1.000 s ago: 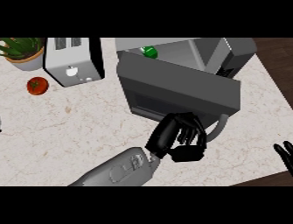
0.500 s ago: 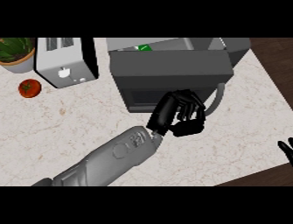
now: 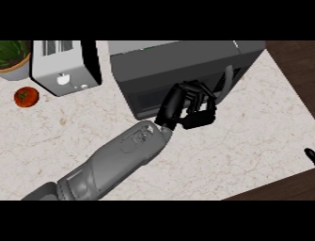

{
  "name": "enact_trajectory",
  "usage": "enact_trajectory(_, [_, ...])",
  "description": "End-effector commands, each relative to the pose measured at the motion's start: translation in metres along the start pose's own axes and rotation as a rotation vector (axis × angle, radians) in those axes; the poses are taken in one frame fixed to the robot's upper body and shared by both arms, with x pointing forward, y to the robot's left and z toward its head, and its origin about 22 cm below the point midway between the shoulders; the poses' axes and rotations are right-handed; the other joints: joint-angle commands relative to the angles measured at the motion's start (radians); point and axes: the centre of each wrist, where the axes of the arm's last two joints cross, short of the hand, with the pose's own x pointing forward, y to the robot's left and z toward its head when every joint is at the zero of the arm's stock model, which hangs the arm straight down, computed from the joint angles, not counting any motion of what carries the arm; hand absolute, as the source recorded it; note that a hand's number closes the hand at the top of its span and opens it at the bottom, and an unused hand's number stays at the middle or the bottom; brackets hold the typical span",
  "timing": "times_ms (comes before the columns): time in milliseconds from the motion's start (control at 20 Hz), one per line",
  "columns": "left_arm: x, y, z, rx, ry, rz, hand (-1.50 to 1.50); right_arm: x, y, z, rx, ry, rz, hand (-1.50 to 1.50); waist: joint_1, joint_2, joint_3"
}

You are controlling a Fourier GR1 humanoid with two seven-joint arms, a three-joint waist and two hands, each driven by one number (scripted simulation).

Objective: Pick up the milk, place it into the microwave and close the microwave

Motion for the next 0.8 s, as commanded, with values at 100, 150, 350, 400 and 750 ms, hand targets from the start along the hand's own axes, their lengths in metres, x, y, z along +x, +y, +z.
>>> enact_trajectory(100, [0.002, 0.011, -0.014, 0.049, 0.003, 0.042, 1.50, 0.005, 0.001, -0.006, 0.010, -0.022, -0.015, -1.50, -0.018, 0.011, 0.001])
enact_trajectory(150, [0.003, 0.011, -0.014, 0.049, 0.016, 0.070, 1.50, 0.008, -0.003, -0.008, 0.017, -0.027, -0.006, -1.50, -0.017, 0.013, 0.001])
enact_trajectory(350, [-0.006, 0.018, -0.013, 0.126, 0.062, 0.097, 1.50, 0.009, -0.003, -0.005, 0.002, -0.035, -0.028, -1.50, -0.030, 0.016, 0.002])
enact_trajectory(400, [-0.003, 0.017, -0.012, 0.139, 0.046, 0.112, 1.50, 0.008, 0.002, -0.009, 0.036, -0.033, -0.045, -1.50, -0.034, 0.018, 0.001])
enact_trajectory(750, [0.001, 0.018, -0.018, 0.179, -0.029, 0.090, 1.50, 0.014, 0.000, -0.013, 0.079, -0.044, -0.046, -1.50, -0.031, 0.020, 0.002])
